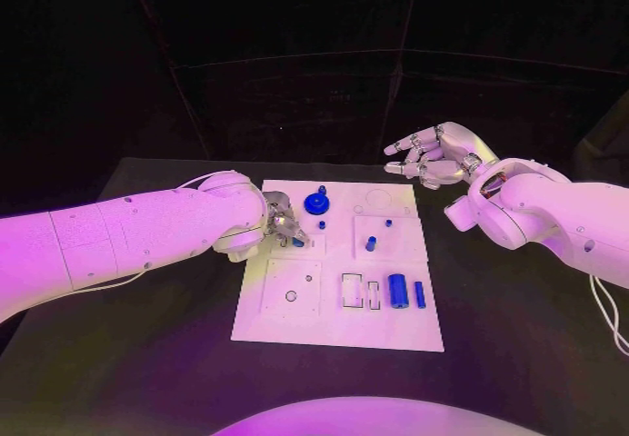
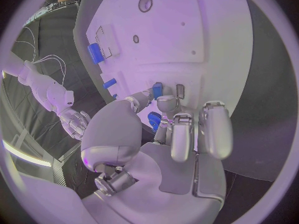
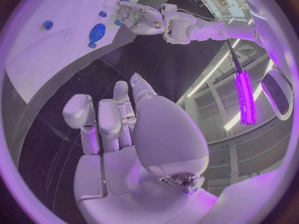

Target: Assemble the parts on the task board

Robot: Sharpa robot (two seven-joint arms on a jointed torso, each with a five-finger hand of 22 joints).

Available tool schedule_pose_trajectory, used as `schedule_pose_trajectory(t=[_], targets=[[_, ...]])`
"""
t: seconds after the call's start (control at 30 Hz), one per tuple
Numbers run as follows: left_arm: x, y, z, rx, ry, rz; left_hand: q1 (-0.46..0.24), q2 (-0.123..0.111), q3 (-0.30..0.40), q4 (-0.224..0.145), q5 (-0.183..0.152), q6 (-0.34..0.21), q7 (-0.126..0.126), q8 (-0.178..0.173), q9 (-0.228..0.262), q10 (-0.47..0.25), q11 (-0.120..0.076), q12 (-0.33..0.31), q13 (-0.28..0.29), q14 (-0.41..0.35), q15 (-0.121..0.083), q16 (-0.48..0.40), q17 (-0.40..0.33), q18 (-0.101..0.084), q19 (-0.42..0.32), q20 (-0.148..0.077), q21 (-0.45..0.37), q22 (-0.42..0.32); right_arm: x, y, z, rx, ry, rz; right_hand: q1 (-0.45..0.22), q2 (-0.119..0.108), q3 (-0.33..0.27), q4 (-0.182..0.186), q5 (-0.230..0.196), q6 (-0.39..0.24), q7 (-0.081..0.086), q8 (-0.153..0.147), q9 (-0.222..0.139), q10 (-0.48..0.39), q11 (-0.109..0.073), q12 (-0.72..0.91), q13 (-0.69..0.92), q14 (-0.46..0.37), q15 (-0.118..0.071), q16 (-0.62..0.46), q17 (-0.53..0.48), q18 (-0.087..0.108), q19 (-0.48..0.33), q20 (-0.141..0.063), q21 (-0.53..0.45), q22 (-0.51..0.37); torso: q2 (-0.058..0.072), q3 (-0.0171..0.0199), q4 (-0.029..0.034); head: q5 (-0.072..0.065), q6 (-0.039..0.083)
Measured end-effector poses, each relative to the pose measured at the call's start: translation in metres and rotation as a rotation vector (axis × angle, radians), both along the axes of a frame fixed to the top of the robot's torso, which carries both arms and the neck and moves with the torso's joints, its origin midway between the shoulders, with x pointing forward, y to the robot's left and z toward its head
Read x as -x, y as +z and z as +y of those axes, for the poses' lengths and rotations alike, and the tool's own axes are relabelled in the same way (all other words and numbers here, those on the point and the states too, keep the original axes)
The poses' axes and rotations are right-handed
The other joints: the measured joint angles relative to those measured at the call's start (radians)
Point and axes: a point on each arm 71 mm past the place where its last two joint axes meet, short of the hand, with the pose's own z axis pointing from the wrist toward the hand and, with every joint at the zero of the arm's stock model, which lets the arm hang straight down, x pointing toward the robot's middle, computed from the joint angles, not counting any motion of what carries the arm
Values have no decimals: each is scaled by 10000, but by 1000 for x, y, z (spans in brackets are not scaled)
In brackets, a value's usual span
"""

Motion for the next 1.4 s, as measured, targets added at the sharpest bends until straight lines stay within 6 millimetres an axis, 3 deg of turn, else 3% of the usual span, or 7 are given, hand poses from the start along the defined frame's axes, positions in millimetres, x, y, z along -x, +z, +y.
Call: schedule_pose_trajectory(t=[0.2,0.4,0.5,0.53,0.83,1.17,1.4], targets=[[0,0,0,-36,-31,1,-235,8,2,-2,0,13,-12,170,72,38,-39,0,-20,26,-26,0,0,0,32,-32,9,53,0,0,0,4,-6,-3,0,0,0,0,0,0,0,0,0,0,0,0,-5,0,0,0,0,0,0,0,-24,-7,2,-3,0,-5,-8],[-1,-1,-1,-90,-36,-2,-717,-123,264,-438,0,132,-132,280,85,37,-114,127,-20,0,-72,0,0,-1,-5,-68,102,178,0,0,0,2,1,-9,-24,13,-125,27,0,0,0,-5,0,-113,35,-227,-192,0,0,-56,-38,-2,-76,5,-105,-107,5,-2,0,-5,-2],[-2,-1,-1,-134,-24,12,-1029,-120,-119,-159,9,212,-228,321,84,88,-168,164,-19,0,-72,0,0,-34,-5,-68,144,240,0,0,0,1,12,-13,-141,-107,-229,55,46,-37,37,-43,0,-180,36,-353,-333,0,0,-175,-124,160,-199,14,-217,-255,5,-1,0,4,0],[-2,-2,0,-154,-19,21,-1091,-114,-247,-82,10,219,-261,344,81,88,-168,187,-19,-1,-72,0,0,-158,-5,-68,144,253,0,0,1,0,17,-14,-153,-119,-278,51,46,-37,37,-43,0,-180,36,-388,-363,0,0,-206,-161,160,-199,14,-251,-296,5,1,0,5,2],[-3,-3,0,-258,-17,73,-1558,-127,-1144,468,-30,239,-229,437,2,88,-167,280,-22,0,-71,0,0,-155,27,-100,144,302,0,0,1,23,74,-14,-284,-193,-503,137,92,-37,36,-43,0,-179,36,-451,-516,0,0,-56,93,159,-211,33,-287,-261,3,5,-7,-47,-13],[-3,-3,0,-307,-10,81,-1692,-84,-1688,700,-31,240,-229,437,-42,87,-166,330,-53,0,-71,0,0,-154,27,-99,186,353,0,0,2,60,103,-29,-414,-169,-864,249,346,-223,99,-83,0,-287,144,-697,-780,-255,73,-984,-797,317,-952,88,-1123,-1422,0,5,-7,-61,-42],[-2,-3,0,-322,-20,100,-1731,-123,-2131,797,-30,240,-230,475,-72,87,-165,378,-70,0,-70,0,0,-153,27,-99,227,353,0,0,3,69,121,-33,-445,-138,-953,316,346,-223,98,-82,0,-286,144,-736,-856,-290,108,-1080,-885,316,-968,103,-1228,-1554,-2,-1,-5,-81,-54]])
